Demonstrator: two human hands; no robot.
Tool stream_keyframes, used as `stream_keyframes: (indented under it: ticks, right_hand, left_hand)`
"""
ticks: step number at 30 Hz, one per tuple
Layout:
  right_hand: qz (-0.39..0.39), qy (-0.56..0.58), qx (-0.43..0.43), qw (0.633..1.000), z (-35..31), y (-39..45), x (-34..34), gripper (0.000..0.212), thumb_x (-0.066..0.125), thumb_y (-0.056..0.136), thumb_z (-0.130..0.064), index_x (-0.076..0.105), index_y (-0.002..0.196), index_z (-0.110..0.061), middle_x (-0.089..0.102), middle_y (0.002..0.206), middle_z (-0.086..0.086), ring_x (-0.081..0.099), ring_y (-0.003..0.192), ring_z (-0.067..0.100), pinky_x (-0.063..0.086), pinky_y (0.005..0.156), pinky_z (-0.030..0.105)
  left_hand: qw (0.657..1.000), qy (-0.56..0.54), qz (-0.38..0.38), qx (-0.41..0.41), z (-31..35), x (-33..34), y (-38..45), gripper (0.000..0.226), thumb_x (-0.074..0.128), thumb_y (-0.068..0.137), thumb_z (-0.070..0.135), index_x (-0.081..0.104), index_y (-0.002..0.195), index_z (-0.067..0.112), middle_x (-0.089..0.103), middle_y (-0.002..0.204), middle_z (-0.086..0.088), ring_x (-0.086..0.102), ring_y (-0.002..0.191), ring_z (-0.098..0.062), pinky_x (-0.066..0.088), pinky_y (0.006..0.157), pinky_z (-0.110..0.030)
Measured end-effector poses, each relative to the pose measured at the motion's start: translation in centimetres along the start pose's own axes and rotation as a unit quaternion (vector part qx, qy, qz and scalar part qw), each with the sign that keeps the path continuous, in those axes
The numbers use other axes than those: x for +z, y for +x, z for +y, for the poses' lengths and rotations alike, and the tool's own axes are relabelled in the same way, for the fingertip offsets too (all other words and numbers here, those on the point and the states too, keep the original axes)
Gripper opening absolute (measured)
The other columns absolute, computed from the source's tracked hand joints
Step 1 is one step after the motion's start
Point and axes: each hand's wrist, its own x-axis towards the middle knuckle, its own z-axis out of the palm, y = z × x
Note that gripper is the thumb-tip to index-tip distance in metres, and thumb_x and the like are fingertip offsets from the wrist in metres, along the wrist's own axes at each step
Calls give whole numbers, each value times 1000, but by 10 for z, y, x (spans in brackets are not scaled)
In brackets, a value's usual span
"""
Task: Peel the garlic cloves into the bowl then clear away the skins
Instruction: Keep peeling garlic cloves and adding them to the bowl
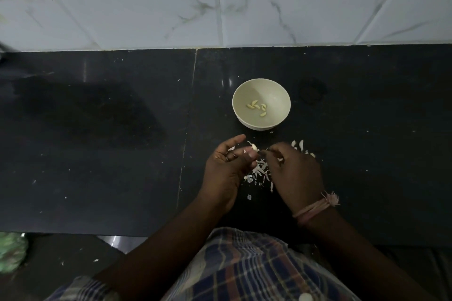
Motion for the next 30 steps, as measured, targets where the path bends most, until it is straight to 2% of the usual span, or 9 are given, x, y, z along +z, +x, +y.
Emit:
stream_keyframes:
  ticks: [2,5,10,14,17,20,23,27,30]
  right_hand:
    - [-17,5,-19,1000,8,3,2,15,60,98,-23,70,96,-12,73,93,6,69,88,26,52,78,35]
    - [-54,103,-14,993,11,4,3,28,58,95,-6,70,119,-12,68,123,3,62,115,15,42,98,19]
    - [-70,289,64,953,5,5,-4,16,65,96,-17,76,106,-24,73,104,-9,67,97,2,54,87,23]
    - [-117,331,115,929,4,3,-4,10,66,95,-17,74,95,-22,75,90,-5,72,79,11,57,70,27]
    - [-140,299,131,935,-4,2,6,8,60,97,-24,67,98,-24,72,91,-3,70,81,14,57,71,32]
    - [-107,300,151,936,-10,-2,15,10,55,99,-22,65,100,-19,71,91,0,67,78,11,55,68,28]
    - [-78,369,195,905,-12,-1,10,10,55,99,-14,65,99,-14,70,77,5,63,59,13,51,54,24]
    - [-90,473,242,842,-10,0,9,13,53,101,-8,65,102,-4,57,60,6,47,48,17,39,45,25]
    - [-96,517,269,807,-8,1,8,20,50,102,-6,68,97,-1,53,59,5,43,50,16,33,46,26]
  left_hand:
    - [1000,6,13,5,-7,5,-3,41,68,84,-10,64,119,10,75,86,-6,72,79,-16,58,70,-25]
    - [999,10,31,9,-13,10,-5,38,68,85,-11,65,118,10,74,87,-7,71,81,-17,59,74,-26]
    - [997,37,55,36,-19,12,-9,36,77,77,-3,68,110,9,75,90,-11,72,82,-19,58,72,-27]
    - [995,68,67,36,-22,6,-10,26,74,82,-8,67,103,6,74,88,-13,72,82,-23,59,76,-33]
    - [997,63,37,-2,-16,1,-7,21,65,87,-11,67,104,1,74,94,-17,73,85,-24,61,78,-32]
    - [998,38,29,-45,-12,-4,-6,18,58,95,-8,68,109,-2,74,100,-17,73,88,-20,60,78,-26]
    - [996,11,47,-80,-10,-11,-3,21,52,99,-6,70,109,-2,74,99,-16,74,90,-19,60,75,-22]
    - [995,-2,32,-97,-14,-15,-3,29,43,100,-11,65,118,-6,74,112,-21,73,105,-27,60,84,-26]
    - [996,48,35,-63,-18,-12,-3,22,57,96,-7,67,116,-6,75,110,-22,74,103,-27,60,85,-26]
